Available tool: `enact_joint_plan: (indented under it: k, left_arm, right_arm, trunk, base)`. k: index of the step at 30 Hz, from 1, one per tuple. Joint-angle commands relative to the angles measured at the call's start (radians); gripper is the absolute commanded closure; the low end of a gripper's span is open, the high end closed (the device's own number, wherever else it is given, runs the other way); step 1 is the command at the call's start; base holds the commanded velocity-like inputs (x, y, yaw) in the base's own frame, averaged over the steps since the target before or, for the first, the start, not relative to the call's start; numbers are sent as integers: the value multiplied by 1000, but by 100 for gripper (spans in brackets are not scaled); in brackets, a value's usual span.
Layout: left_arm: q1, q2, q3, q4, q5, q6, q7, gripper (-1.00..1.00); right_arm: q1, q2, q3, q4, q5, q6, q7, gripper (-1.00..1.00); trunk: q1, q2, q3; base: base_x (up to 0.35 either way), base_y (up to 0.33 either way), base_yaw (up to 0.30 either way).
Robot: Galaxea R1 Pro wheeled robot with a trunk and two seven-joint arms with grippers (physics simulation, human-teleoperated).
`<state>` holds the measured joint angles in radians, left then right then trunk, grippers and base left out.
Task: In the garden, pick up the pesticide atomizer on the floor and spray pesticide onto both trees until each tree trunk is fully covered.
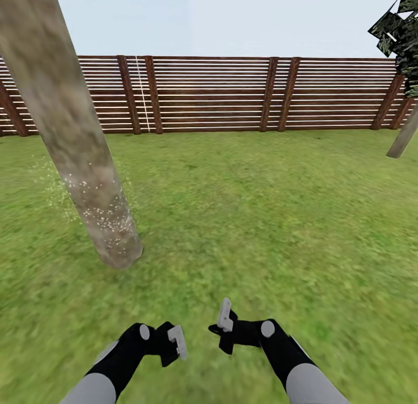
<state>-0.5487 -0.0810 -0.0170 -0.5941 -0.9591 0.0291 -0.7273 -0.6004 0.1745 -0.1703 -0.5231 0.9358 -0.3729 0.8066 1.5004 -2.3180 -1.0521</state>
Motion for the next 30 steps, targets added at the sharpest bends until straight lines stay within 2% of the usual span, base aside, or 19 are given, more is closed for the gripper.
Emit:
enact_joint_plan:
  k: [1,3,7,9,11,13,15,18,22,30]
  left_arm:
    - [0,-3,-1,16,-1,0,6,100]
    - [0,-7,-1,45,-4,0,34,100]
    - [0,-24,-13,52,-6,1,45,100]
    - [-3,-31,-53,53,-4,1,37,100]
    - [-14,-31,-143,56,-1,48,21,100]
    - [-16,-31,-169,56,-2,75,-26,100]
    - [-17,-31,-177,56,-4,83,-63,100]
    - [-19,-34,-203,52,-6,87,-73,100]
    - [-65,-41,-207,54,-4,92,-71,100]
    - [-69,-56,-205,40,9,91,-66,100]
  right_arm:
    - [0,0,0,0,0,6,0,100]
    - [-1,0,0,0,0,11,0,100]
    - [-1,0,0,2,-1,12,1,100]
    - [-4,0,0,4,-2,12,9,100]
    - [-5,0,4,5,-1,12,13,100]
    - [-5,0,6,6,-2,12,15,100]
    - [-6,0,8,8,-1,12,15,100]
    - [-6,0,9,11,-1,12,16,100]
    - [-6,0,9,12,-1,12,16,100]
    - [-6,0,9,12,-2,12,16,100]
  trunk:
    - [0,0,0]
    - [0,0,0]
    - [0,0,0]
    - [0,0,0]
    - [0,0,0]
    - [0,0,0]
    - [0,0,0]
    - [0,0,0]
    - [0,0,0]
    - [0,0,0]
  base:
    - [0,0,0]
    - [0,0,0]
    - [0,0,0]
    - [0,0,0]
    - [0,0,0]
    - [0,0,0]
    - [0,0,0]
    - [0,0,0]
    - [0,0,0]
    - [0,0,0]
